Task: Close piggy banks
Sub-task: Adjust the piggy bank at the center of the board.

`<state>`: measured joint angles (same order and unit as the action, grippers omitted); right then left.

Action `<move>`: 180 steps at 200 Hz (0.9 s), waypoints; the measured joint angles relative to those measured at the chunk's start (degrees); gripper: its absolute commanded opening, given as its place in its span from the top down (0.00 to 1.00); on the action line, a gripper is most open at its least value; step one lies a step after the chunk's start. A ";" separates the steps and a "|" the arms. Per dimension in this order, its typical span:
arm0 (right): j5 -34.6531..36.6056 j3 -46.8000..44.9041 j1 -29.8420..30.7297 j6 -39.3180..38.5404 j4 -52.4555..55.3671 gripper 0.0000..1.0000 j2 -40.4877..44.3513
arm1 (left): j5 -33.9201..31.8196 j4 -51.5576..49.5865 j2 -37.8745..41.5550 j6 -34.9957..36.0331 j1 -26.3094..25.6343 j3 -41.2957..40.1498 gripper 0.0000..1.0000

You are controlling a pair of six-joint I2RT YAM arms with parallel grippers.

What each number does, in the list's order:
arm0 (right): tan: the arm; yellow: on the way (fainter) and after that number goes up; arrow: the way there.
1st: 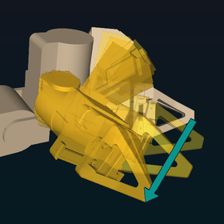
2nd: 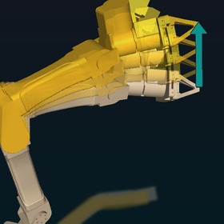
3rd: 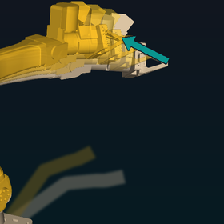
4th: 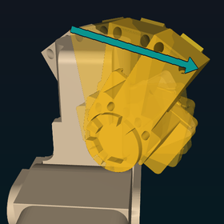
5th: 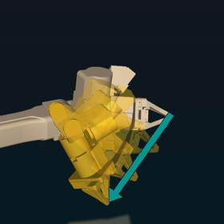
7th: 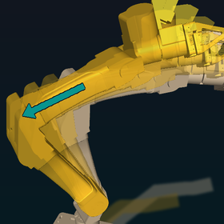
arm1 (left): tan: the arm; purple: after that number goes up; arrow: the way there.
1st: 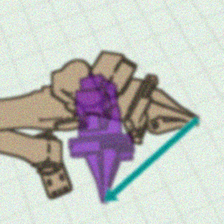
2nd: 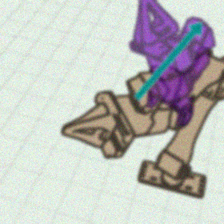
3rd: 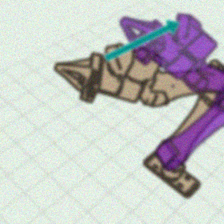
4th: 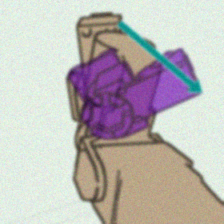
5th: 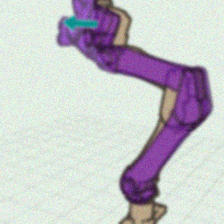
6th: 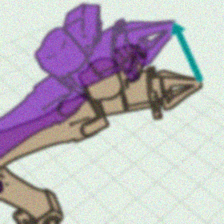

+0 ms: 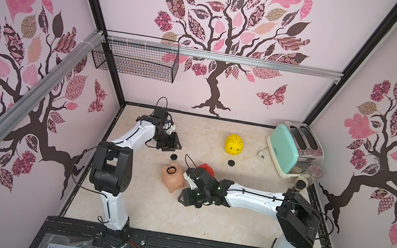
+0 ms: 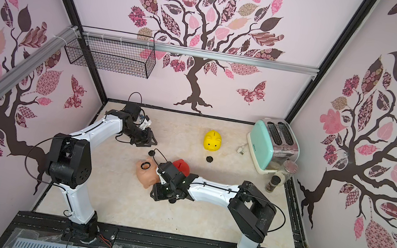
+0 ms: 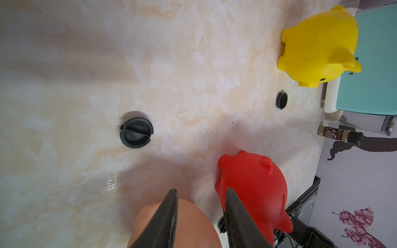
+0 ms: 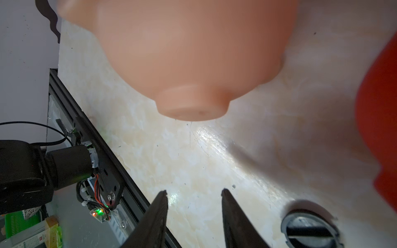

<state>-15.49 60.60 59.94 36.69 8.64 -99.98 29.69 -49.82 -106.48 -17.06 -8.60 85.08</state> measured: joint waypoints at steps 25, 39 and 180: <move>0.63 2.03 0.04 -0.02 0.28 0.54 -0.63 | 0.00 -1.29 -1.01 0.87 -0.79 0.00 0.61; 0.98 2.95 0.04 -0.04 0.22 0.54 -0.66 | -0.02 -1.88 -1.60 1.11 -1.07 0.00 0.61; 3.15 8.41 0.04 -1.36 2.12 0.54 -6.67 | -1.84 -5.51 -2.73 3.48 -1.07 -2.54 0.60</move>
<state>-12.34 69.01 59.99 35.33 10.76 -106.65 27.86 -55.33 -109.21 -13.58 -9.67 82.54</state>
